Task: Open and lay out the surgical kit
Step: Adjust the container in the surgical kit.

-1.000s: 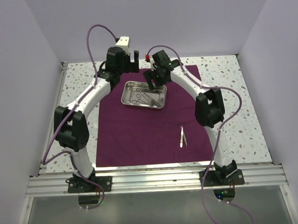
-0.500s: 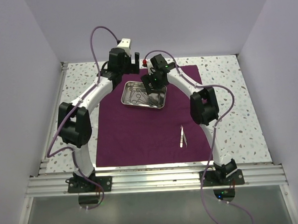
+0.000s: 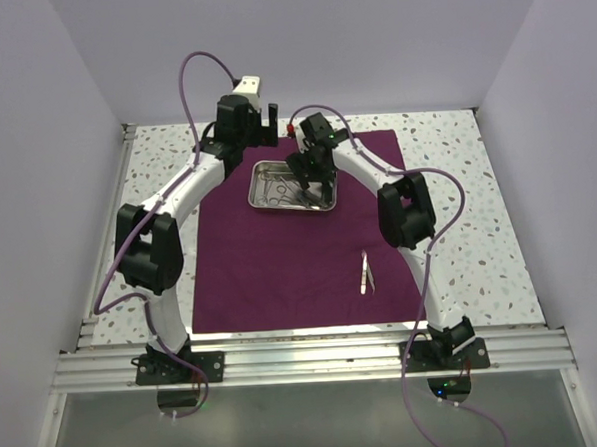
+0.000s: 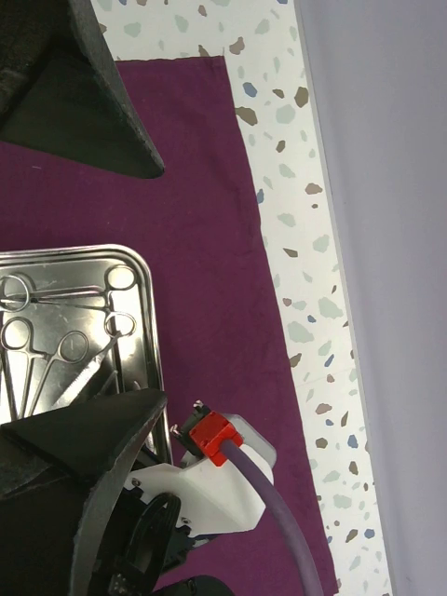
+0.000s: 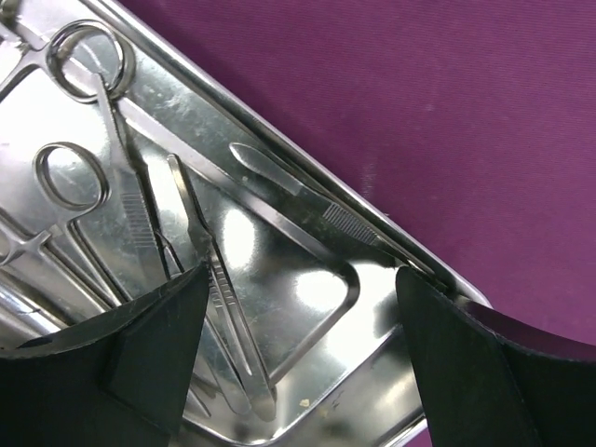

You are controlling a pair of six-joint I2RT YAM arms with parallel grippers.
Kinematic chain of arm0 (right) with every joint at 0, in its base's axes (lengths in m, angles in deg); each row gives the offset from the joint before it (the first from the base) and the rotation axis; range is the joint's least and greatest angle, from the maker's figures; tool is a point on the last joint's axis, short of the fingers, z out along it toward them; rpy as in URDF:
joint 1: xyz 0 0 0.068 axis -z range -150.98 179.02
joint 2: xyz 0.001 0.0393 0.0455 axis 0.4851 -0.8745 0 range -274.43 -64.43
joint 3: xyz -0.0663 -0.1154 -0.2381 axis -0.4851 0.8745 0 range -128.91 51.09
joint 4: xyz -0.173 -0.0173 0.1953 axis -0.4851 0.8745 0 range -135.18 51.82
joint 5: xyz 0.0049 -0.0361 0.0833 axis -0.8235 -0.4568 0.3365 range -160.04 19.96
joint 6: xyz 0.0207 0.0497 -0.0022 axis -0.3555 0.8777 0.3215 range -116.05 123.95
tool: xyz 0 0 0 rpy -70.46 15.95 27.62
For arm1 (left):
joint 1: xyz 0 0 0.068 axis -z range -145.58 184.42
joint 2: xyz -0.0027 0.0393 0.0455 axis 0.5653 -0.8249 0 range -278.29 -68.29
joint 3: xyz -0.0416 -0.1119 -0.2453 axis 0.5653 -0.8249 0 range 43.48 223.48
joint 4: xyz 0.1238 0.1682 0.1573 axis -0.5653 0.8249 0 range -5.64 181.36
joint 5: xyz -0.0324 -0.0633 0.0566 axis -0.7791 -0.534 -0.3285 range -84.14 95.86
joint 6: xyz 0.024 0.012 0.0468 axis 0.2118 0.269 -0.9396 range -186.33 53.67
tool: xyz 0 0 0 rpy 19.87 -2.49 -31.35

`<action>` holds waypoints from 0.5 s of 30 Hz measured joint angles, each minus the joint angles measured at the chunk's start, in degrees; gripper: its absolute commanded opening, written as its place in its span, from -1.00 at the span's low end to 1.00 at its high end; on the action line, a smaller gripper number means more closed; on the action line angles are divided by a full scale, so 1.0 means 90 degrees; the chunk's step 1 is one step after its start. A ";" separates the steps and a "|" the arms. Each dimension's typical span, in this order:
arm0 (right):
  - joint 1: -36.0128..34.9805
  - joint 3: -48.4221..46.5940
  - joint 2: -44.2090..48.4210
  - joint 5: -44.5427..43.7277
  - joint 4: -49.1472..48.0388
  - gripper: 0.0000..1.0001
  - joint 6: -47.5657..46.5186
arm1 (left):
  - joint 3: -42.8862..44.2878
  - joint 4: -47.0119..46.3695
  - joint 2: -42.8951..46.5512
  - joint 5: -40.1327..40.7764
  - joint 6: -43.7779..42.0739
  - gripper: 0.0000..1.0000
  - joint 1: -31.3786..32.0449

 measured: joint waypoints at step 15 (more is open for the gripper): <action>-0.0141 0.1387 0.0556 -0.0908 -0.1829 0.70 0.0211 | 0.0000 0.0000 0.0000 -0.0005 0.0002 0.99 -0.0012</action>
